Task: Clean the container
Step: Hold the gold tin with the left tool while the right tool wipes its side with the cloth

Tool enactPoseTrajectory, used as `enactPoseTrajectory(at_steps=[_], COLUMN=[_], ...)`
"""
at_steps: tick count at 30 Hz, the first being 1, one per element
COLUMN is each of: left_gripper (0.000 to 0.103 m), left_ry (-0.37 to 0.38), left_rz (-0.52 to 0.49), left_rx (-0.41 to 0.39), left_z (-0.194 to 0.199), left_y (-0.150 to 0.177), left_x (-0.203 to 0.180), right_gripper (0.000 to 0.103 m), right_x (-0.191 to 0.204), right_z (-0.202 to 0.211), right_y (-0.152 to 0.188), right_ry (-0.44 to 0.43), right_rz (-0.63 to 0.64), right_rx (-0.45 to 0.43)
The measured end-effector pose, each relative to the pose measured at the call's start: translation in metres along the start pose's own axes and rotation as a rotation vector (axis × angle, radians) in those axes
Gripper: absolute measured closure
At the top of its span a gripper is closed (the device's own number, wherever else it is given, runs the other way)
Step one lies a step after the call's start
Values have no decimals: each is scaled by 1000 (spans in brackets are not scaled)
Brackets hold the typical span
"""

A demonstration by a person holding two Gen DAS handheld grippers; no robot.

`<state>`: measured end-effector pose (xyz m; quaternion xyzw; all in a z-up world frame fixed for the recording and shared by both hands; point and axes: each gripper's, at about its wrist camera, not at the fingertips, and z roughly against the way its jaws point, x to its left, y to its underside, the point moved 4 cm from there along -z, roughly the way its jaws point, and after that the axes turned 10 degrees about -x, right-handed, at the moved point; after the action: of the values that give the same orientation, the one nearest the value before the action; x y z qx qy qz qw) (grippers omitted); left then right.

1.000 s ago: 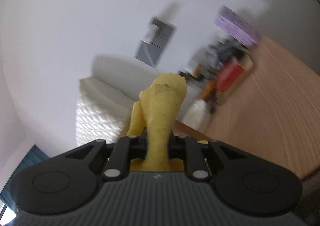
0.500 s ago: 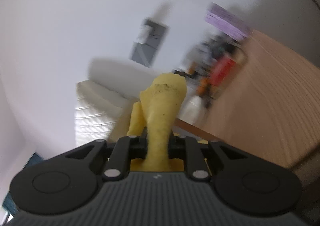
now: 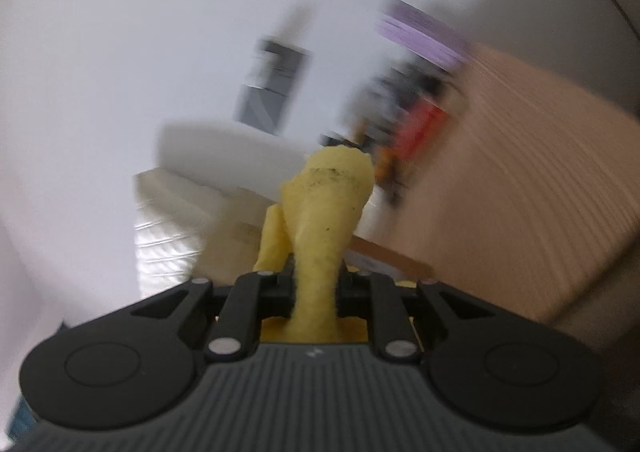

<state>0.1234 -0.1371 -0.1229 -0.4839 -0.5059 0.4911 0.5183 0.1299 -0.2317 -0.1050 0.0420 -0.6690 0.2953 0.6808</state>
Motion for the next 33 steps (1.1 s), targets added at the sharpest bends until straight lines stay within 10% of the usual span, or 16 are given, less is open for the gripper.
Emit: enactPoseTrajectory(at_steps=[23, 33], left_gripper=[21, 21], left_ry=[89, 92], left_rz=[-6, 0], left_rx=[-7, -5], left_z=[25, 27], left_y=[4, 1], left_x=[30, 34], right_gripper=[85, 85], right_x=[20, -1], right_z=[-1, -8], right_y=[-11, -6], right_ry=[-121, -48], right_rz=[55, -8], right_rx=[-24, 7])
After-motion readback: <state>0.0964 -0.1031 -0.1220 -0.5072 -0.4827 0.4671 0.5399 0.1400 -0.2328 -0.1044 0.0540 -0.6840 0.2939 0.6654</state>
